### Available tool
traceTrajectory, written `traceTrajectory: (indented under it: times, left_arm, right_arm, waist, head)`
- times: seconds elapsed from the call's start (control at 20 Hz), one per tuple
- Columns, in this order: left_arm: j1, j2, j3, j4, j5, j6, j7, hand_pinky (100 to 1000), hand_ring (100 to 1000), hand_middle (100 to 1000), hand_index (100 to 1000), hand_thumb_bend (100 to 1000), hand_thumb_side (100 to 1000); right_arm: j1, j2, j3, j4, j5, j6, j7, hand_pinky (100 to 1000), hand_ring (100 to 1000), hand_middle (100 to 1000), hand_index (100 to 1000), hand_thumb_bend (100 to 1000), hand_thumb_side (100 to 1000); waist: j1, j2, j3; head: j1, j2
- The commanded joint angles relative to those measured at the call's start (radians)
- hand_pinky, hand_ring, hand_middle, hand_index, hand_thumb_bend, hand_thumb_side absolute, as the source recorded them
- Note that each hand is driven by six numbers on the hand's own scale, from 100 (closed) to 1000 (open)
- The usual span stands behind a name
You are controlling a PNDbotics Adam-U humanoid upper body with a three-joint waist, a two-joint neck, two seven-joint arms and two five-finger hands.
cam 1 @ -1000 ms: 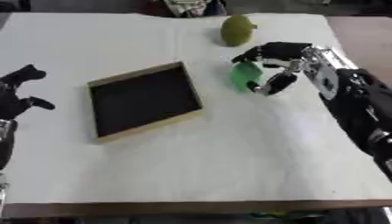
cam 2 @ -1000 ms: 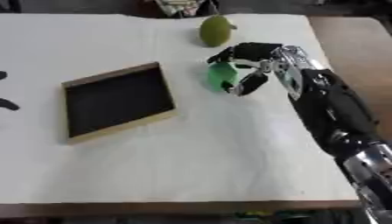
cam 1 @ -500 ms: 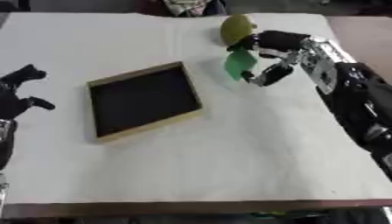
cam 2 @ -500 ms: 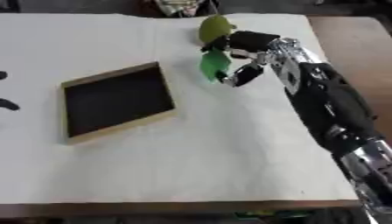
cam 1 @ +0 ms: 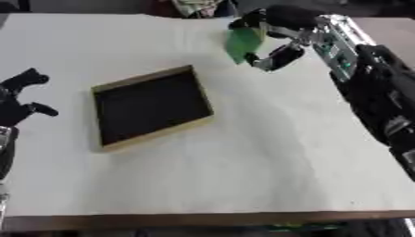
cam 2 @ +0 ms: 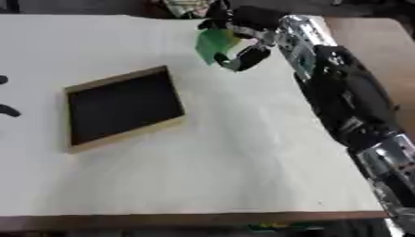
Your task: Pick up objects on the table and place them in the box.
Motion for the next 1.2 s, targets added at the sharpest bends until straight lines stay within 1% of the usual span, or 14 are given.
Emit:
traceTrajectory:
  times: [0.05, 0.45, 0.8, 1.0, 1.15, 1.2]
  left_arm:
    - [-0.008, 0.014, -0.003, -0.010, 0.007, -0.002, -0.004, 564, 994, 754, 843, 473, 860]
    - [-0.019, 0.013, -0.010, -0.013, 0.017, -0.002, -0.008, 564, 993, 753, 842, 473, 856]
    - [-0.025, 0.010, -0.010, -0.018, 0.031, -0.005, 0.000, 558, 986, 747, 840, 473, 840]
    - [-0.026, 0.009, -0.003, -0.021, 0.038, -0.008, 0.021, 555, 978, 739, 836, 469, 827]
    - [-0.025, 0.010, -0.001, -0.021, 0.037, -0.008, 0.032, 556, 977, 738, 836, 468, 827]
    - [-0.025, 0.010, -0.001, -0.021, 0.037, -0.008, 0.034, 556, 977, 738, 836, 468, 827]
  right_arm:
    - [-0.049, 0.024, 0.004, -0.016, -0.002, -0.005, 0.027, 831, 761, 358, 958, 100, 295]
    - [-0.095, 0.154, -0.004, 0.024, 0.051, -0.011, 0.054, 838, 768, 369, 966, 100, 283]
    - [-0.098, 0.272, -0.025, 0.071, 0.163, -0.003, 0.061, 845, 785, 413, 975, 100, 284]
    - [-0.084, 0.325, -0.023, 0.089, 0.237, -0.015, 0.051, 852, 805, 490, 984, 100, 300]
    - [-0.073, 0.350, -0.013, 0.088, 0.290, -0.035, 0.038, 865, 827, 624, 994, 100, 313]
    - [-0.070, 0.356, -0.010, 0.086, 0.304, -0.042, 0.032, 865, 827, 624, 994, 100, 313]
  waist:
    - [0.002, -0.020, 0.005]
    - [0.001, -0.020, 0.045]
    - [0.003, -0.018, 0.075]
    - [0.005, -0.017, 0.084]
    - [0.005, -0.016, 0.084]
    - [0.005, -0.016, 0.083]
  head:
    - [-0.009, 0.005]
    - [-0.035, 0.005]
    - [-0.064, 0.005]
    - [-0.076, 0.005]
    - [-0.081, 0.005]
    - [-0.081, 0.005]
